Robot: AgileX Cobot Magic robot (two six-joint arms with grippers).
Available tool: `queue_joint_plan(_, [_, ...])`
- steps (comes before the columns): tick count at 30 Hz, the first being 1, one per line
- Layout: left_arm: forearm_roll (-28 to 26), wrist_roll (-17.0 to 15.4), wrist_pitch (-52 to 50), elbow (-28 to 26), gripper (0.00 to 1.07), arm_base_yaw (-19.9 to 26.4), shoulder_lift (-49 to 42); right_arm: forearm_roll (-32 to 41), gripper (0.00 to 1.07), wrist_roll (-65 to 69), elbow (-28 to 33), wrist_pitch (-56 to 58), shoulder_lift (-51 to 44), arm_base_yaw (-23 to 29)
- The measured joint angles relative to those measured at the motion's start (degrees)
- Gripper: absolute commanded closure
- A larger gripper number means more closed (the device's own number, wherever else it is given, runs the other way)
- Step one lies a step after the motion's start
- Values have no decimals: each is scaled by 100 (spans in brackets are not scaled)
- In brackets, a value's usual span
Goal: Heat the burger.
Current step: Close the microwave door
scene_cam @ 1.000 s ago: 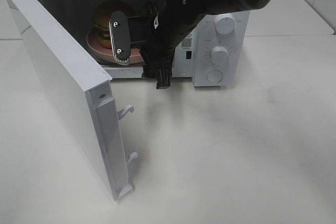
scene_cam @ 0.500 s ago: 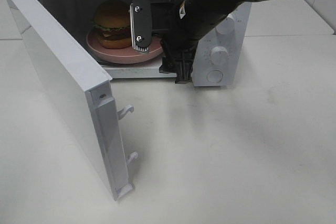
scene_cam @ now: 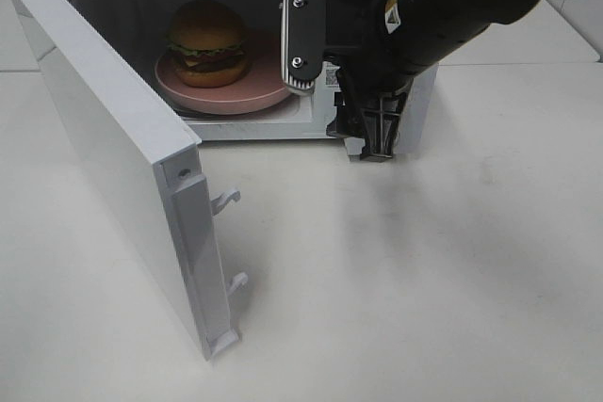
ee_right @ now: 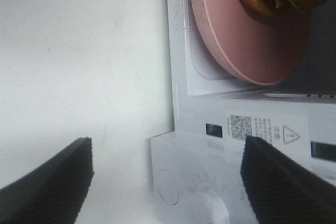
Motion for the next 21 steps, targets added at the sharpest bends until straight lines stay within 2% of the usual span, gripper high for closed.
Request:
queue_joint_plan(3, [0,0,0,0,94,0,0,0,31,201,160,63,-178,0])
queue_joint_plan(5, [0,0,0,0,101,0,0,-11,31,510,355,212,-435,0])
queue_joint_plan(6, [0,0,0,0,101,0,0,-11,31,510,355,212,-435,0])
queue_joint_plan(7, [0,0,0,0,107,0,0,-17,31,722,498,361,-619,0])
queue_joint_plan(21, [0,0,0,0,107,0,0,-74,31,3065,1501,1656,-2017,0])
